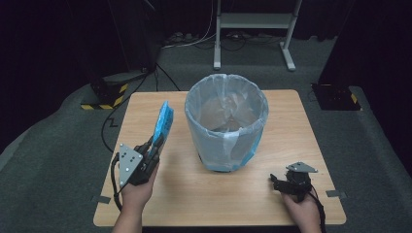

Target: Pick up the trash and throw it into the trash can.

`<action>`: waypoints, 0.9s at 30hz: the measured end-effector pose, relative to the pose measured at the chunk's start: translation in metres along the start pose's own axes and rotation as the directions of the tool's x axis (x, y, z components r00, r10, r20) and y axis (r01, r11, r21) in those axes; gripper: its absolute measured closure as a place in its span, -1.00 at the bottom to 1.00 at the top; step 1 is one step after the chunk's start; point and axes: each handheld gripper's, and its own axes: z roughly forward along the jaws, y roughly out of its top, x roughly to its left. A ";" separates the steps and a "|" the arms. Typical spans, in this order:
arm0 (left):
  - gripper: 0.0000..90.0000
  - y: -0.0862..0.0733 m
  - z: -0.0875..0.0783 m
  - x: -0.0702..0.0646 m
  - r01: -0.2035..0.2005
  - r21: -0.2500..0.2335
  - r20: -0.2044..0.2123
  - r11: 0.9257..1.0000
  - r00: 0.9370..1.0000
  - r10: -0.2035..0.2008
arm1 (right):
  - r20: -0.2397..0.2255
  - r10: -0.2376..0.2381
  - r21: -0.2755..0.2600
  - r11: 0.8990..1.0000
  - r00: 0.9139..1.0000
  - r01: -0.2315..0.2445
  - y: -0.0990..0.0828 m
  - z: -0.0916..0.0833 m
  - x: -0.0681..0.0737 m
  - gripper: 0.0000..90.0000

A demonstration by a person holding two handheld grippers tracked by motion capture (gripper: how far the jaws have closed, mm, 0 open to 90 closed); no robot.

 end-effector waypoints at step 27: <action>0.84 0.075 0.000 -0.025 -0.062 -0.252 0.016 0.966 0.998 0.068 | 0.000 -0.002 -0.003 1.000 1.000 0.002 0.000 0.000 0.000 -0.56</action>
